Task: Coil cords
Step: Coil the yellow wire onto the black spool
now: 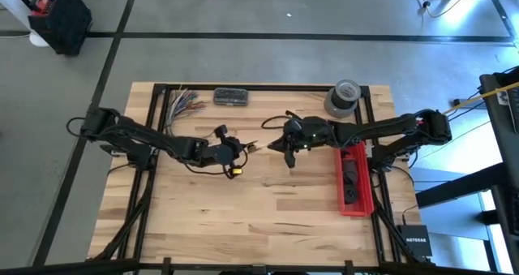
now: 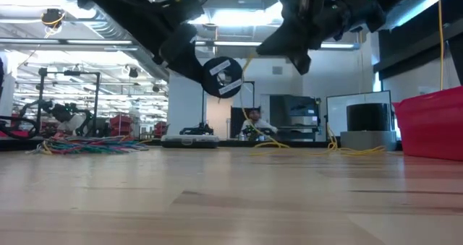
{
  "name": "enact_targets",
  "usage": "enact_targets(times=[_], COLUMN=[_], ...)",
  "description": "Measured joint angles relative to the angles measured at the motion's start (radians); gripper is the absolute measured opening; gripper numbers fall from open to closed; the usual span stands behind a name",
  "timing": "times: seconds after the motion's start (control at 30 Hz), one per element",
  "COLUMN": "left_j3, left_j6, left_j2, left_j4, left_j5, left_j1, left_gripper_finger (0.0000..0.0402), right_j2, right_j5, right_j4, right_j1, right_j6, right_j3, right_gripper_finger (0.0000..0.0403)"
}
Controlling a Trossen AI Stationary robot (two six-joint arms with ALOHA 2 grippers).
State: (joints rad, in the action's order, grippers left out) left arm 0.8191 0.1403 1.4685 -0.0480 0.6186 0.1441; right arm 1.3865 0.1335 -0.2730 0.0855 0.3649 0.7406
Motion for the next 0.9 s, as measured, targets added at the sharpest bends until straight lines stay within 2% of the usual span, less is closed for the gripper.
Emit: enact_targets(times=[0.2,0.53,0.6,0.9], left_j3=[0.0,-0.001,-0.001,-0.001], left_j6=[-0.022,-0.01,0.016,0.114], left_j2=[0.048,0.092,0.092,0.092], left_j4=[0.06,0.16,0.165,0.172], left_j5=[0.0,-0.001,-0.002,-0.005], left_j1=[-0.029,-0.055,-0.061,-0.074], left_gripper_finger=[0.0,0.0,0.0,0.0], right_j2=[0.013,0.152,0.172,0.277], right_j5=[0.002,0.068,0.049,-0.029], right_j4=[-0.051,-0.264,-0.305,-0.285], right_j1=[0.0,-0.011,-0.022,-0.069], right_j6=[0.034,0.087,0.096,0.048], right_j3=[0.0,0.0,0.011,0.094], right_gripper_finger=[0.0011,0.0011,0.0011,0.0011])
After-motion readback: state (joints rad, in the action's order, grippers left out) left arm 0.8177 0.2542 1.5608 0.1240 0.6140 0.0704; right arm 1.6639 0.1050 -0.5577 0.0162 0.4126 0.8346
